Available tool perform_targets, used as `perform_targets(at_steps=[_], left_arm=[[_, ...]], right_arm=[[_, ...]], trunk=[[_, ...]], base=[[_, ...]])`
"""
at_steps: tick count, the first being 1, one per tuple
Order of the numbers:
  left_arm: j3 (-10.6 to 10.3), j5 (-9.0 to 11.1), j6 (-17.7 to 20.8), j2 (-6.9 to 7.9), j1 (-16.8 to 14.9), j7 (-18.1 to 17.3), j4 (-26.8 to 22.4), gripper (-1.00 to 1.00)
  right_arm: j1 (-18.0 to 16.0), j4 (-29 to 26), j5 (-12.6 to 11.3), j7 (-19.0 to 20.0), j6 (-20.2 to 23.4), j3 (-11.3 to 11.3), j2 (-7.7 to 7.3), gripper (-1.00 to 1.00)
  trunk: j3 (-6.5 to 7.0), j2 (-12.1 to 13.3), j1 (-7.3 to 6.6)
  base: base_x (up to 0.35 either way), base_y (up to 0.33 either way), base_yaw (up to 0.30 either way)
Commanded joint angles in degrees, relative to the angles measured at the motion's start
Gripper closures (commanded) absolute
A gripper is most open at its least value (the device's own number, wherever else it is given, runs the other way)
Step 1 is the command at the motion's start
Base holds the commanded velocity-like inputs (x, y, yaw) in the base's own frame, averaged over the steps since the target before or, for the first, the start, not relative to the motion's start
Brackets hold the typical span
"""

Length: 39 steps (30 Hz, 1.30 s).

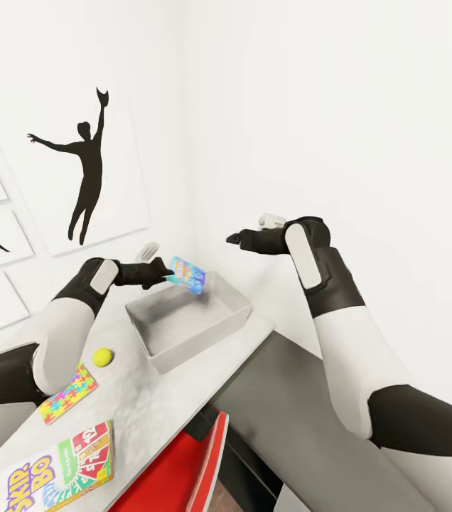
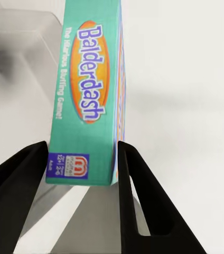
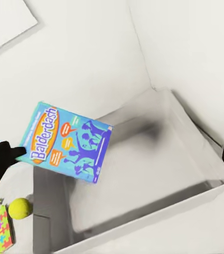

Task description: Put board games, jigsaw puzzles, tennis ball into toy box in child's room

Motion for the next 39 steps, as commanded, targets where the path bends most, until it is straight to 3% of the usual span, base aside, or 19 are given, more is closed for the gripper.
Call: perform_targets(at_steps=[1, 5, 8, 20, 30, 35, 39], left_arm=[[0.45, -0.32, 0.17, -0.32, -0.17, 0.24, 0.02, 1.0], [0.39, -0.47, -0.72, -2.18, -0.52, 3.0, 0.18, 1.0], [0.31, -0.56, -1.27, -2.59, -0.57, 3.71, 0.2, 1.0], [0.27, -0.95, -3.66, -2.87, -0.59, 4.47, 0.21, 1.0], [0.49, -0.32, -10.7, -3.17, -0.59, 4.71, 0.36, 1.0], [1.12, -0.26, -13.43, -4.51, -0.58, 4.79, 0.38, 1.0], [3.56, -0.3, -16.77, -7.03, -0.51, 6.26, 0.5, 1.0]], right_arm=[[-0.06, -0.17, -0.45, -0.48, 0.18, 0.43, 0.0, -1.0], [-0.03, -1.21, -0.68, -0.48, 0.13, 1.75, 0.0, -1.0], [-0.06, -2.25, -0.77, -0.48, 0.04, 1.95, 0.0, -1.0], [-0.11, -2.77, -0.86, -0.49, 0.15, 2.28, 0.0, -1.0], [-0.11, -2.49, -0.85, -0.49, -0.15, 2.28, 0.0, -1.0], [-0.11, -2.36, -0.85, -0.54, -0.25, 2.28, 0.0, -1.0], [-0.11, -2.28, -0.88, -0.56, -0.26, 2.28, 0.0, -1.0]], trunk=[[-0.13, -0.13, 0.04], [-0.13, -0.13, 0.04], [-0.2, -0.13, 0.04], [-1.21, -0.13, 0.04], [-2.15, -0.13, 0.04], [-2.62, -0.13, 0.04], [-2.99, -0.13, 0.04]], base=[[0.0, 0.0, 0.0], [0.0, 0.0, 0.0], [0.0, 0.0, 0.0], [0.0, 0.0, 0.0], [0.0, 0.0, 0.0], [0.0, 0.0, 0.0], [0.0, 0.0, 0.0]])
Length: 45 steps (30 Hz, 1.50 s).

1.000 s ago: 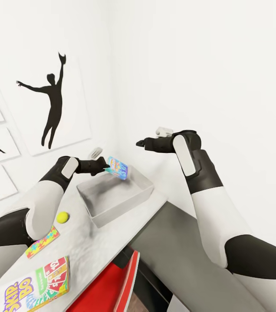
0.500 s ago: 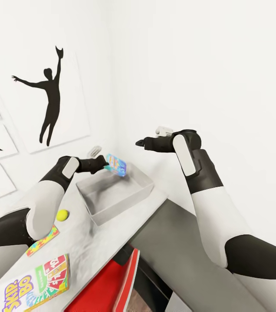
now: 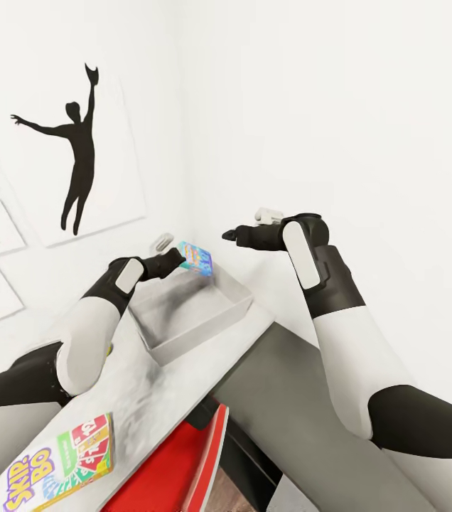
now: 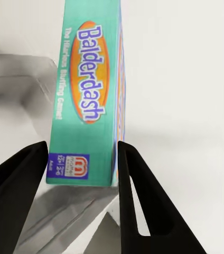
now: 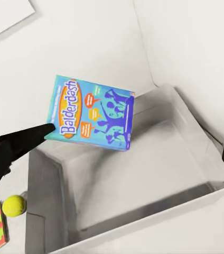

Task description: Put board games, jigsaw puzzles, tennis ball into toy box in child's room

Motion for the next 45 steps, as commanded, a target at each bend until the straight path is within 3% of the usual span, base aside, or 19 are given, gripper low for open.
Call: perform_targets(at_steps=[1, 6, 16, 24, 30, 34, 45], left_arm=[[1.2, 0.15, 0.02, -0.38, -0.06, 1.09, 0.2, 1.0], [3.57, 0.17, -3.25, -0.87, -0.04, 5.09, 3.31, 1.0], [5.89, 0.18, -5.83, -1.38, 0.11, 6.1, 5.76, 1.0], [6.23, 0.18, -6.36, -2.45, 0.13, 6.17, 6.21, 1.0], [6.3, 0.18, -10.39, -3.79, 0.13, 8.41, 7.25, 1.0], [6.33, 0.18, -10.97, -3.92, 0.13, 10.69, 7.63, 1.0], [6.42, 0.18, -11.06, -4.01, 0.13, 11.26, 7.72, 1.0]], right_arm=[[-0.07, -0.04, -0.51, -0.47, 0.18, 0.03, 0.0, -1.0], [-0.07, -0.01, -0.54, -0.48, 0.16, 0.03, 0.0, -1.0], [-0.07, -0.06, -0.55, -0.46, 0.09, 0.03, 0.0, -1.0], [-0.07, -0.02, -0.55, -0.49, 0.01, 0.03, 0.0, -1.0], [-0.07, -0.07, -0.55, -0.47, 0.0, 0.03, 0.0, -1.0], [-0.07, -0.09, -0.55, -0.46, 0.0, 0.03, 0.0, -1.0], [-0.07, -0.09, -0.55, -0.41, 0.0, 0.03, 0.0, -1.0]], trunk=[[-0.22, -0.13, 0.03], [-0.69, -0.13, 0.03], [-1.63, -0.13, 0.03], [-2.38, -0.13, 0.03], [-2.94, -0.13, 0.03], [-3.31, -0.13, 0.03], [-4.35, -0.13, 0.03]], base=[[0.0, 0.0, 0.0], [0.0, 0.0, 0.0], [0.0, 0.0, 0.0], [0.0, 0.0, 0.0], [0.0, 0.0, 0.0], [0.0, 0.0, 0.0], [0.0, 0.0, 0.0]])
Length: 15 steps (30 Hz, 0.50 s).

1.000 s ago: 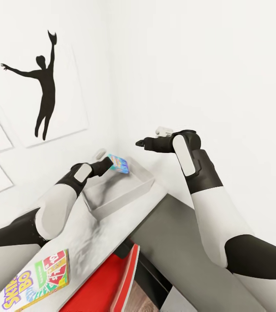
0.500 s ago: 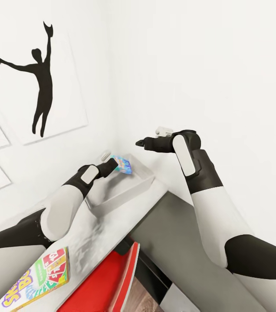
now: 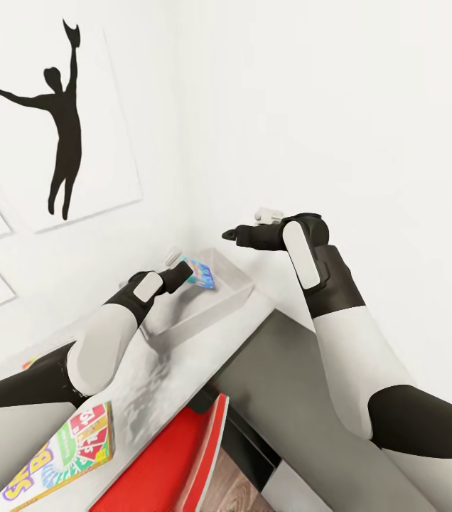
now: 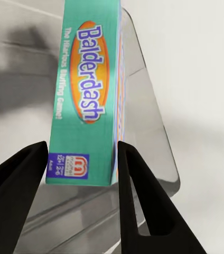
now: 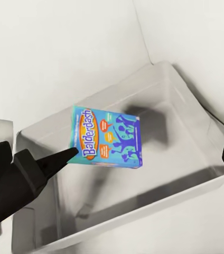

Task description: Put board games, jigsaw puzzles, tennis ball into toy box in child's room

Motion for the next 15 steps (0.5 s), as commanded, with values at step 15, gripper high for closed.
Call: perform_targets(at_steps=[15], left_arm=[[0.35, 0.1, 0.31, -0.04, -0.09, -0.02, -0.81, 1.0]], right_arm=[[-0.06, -0.02, -0.45, -0.48, 0.09, 0.03, 0.0, -1.0]], trunk=[[-1.52, -0.12, 0.03]], base=[[0.0, 0.0, 0.0]])
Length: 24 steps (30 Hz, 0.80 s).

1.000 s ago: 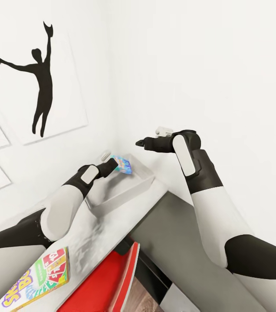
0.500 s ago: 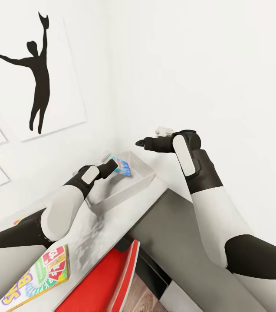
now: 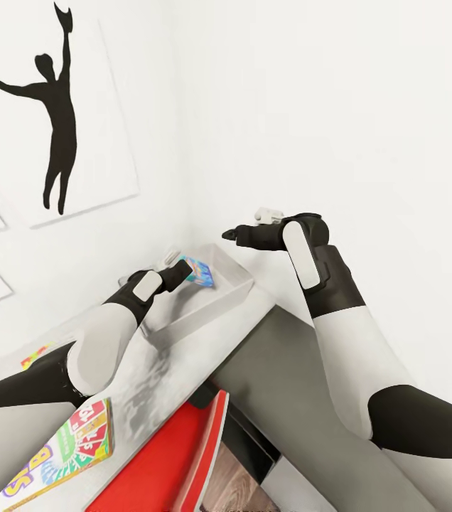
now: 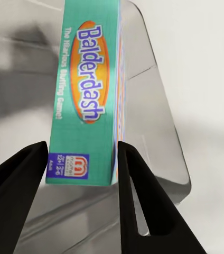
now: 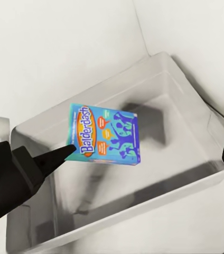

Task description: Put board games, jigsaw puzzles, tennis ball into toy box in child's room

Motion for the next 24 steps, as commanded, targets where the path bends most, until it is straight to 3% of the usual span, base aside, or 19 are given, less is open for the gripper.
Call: perform_targets(at_steps=[1, 7, 20, 24], left_arm=[[0.35, 0.1, 0.36, -0.03, -0.04, -0.12, -0.13, 1.0], [0.35, 1.02, -0.19, 0.02, -0.17, 0.03, -2.94, 1.0], [0.35, 1.8, -0.71, -0.26, -0.21, 0.07, -3.77, 1.0], [0.35, 1.81, -0.76, -1.04, -0.23, 0.06, -3.79, 1.0]], right_arm=[[-0.06, -0.04, -0.47, -0.48, 0.18, 0.03, 0.0, -1.0], [-0.06, -0.05, -0.39, -0.49, 0.25, 0.03, 0.0, -1.0], [-0.06, -0.05, -0.39, -0.48, 0.18, 0.03, 0.0, -1.0], [-0.04, -0.05, -0.42, -0.48, 0.18, 0.03, 0.0, -1.0]], trunk=[[-0.21, -0.12, 0.03], [-0.77, -0.12, 0.03], [-1.99, -0.12, 0.03], [-2.36, -0.12, 0.03]], base=[[0.0, 0.0, 0.0], [0.0, 0.0, 0.0], [0.0, 0.0, 0.0], [0.0, 0.0, 0.0]])
